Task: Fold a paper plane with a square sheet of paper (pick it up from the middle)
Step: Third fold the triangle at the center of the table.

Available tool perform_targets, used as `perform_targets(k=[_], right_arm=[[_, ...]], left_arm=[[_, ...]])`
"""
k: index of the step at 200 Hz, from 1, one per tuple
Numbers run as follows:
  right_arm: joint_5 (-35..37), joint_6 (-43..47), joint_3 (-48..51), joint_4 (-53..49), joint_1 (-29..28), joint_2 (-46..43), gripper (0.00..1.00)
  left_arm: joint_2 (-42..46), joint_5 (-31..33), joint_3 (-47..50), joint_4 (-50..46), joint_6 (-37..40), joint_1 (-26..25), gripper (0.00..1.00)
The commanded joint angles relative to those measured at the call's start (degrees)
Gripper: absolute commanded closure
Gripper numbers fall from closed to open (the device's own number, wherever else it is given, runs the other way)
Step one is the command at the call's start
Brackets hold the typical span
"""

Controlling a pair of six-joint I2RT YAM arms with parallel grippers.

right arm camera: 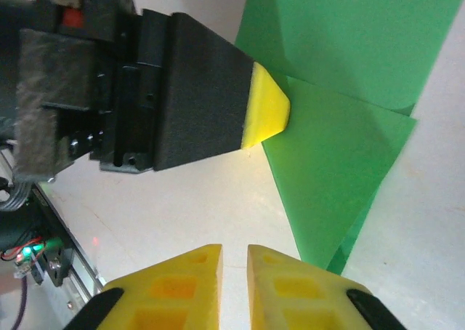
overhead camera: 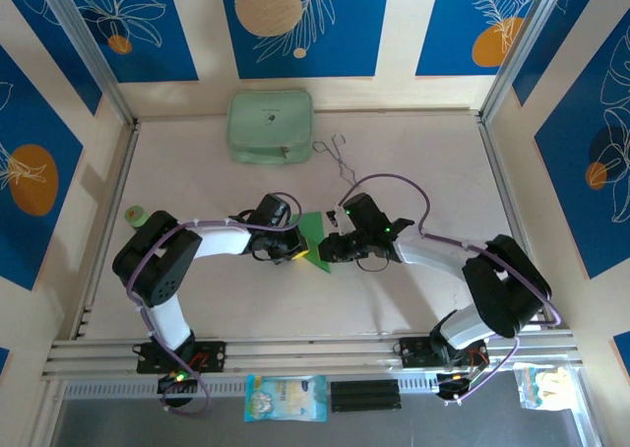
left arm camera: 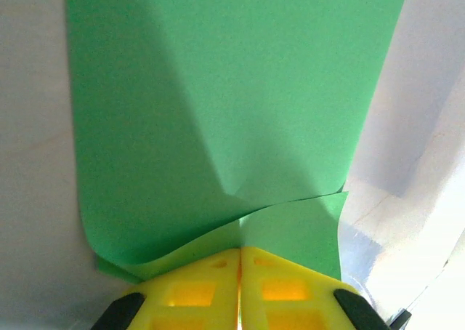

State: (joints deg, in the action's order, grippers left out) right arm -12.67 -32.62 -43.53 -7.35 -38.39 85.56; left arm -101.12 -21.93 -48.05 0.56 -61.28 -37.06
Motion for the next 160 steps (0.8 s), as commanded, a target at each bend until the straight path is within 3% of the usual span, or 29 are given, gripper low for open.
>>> perform_targets(k=[1,56,160], right_arm=[[-3.30,-0.03,-3.25,-1.86,-0.15,3.19,0.87],[-5.95,1.83,-6.61,-2.50,-0.98,9.70,0.89],[-4.09,2.95,-6.33,-3.02,-1.02,14.28,0.91]], left_arm=[[-1.45,3.59,1.12,-5.82,-0.60,-0.43,0.90],[-1.71,3.76,1.22,-5.58,-1.09,-0.38,0.90],[-1.76,3.49,1.82,-4.81,-1.51,-0.44,0.90]])
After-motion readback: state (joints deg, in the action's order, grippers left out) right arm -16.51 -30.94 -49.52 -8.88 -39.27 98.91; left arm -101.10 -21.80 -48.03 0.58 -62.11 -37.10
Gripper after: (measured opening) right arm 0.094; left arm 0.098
